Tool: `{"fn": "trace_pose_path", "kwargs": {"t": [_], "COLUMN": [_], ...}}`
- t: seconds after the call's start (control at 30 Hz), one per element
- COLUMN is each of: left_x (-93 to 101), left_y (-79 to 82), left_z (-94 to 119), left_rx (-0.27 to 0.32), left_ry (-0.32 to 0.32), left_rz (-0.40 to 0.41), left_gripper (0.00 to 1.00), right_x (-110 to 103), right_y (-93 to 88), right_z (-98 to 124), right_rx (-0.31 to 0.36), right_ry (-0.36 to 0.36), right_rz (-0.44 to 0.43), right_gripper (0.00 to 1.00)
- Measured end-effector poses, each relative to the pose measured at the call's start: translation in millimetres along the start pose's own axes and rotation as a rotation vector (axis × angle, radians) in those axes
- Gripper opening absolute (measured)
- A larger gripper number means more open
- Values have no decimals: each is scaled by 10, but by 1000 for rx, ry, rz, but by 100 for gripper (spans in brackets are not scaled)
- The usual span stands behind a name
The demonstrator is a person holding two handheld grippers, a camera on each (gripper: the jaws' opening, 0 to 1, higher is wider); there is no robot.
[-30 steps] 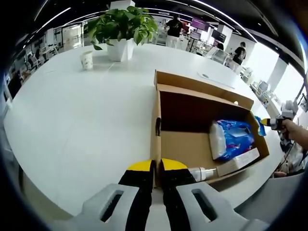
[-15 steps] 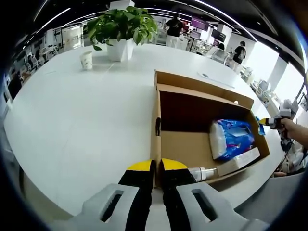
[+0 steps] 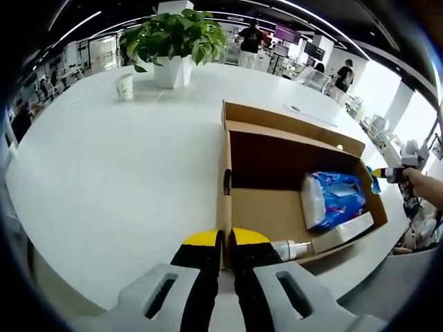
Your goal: Operate the shoe box by opening the lid, removing the specified soft item, and placing it in the target area until the item is outside and the box remains undamaged.
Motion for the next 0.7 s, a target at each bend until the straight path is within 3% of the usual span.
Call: {"fn": "trace_pose_path", "kwargs": {"t": [0.2, 0.43, 0.7], "left_x": [1, 1, 4], "left_y": [-1, -3, -7], "left_z": [4, 8, 9], "left_rx": [1, 2, 1], "left_ry": [-1, -1, 4], "left_rz": [5, 10, 7], "left_gripper": [3, 3, 3], "right_x": [-65, -227, -600], "right_y": [48, 199, 307], "right_z": [109, 185, 268], "right_rx": [17, 46, 69], "right_ry": [30, 106, 213], "right_rz": [101, 195, 317], "right_gripper": [8, 11, 13]}}
Point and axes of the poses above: the point that each gripper's makers call its tool centre point, and the gripper's own axes: z roughly backward along the fingers, x roughly to its right, y roughly out of its top, the point moved 8 cm from there along z, roughly backward along the fingers, and after that the axes turned 14 degrees about -z, right-handed, at the moved point
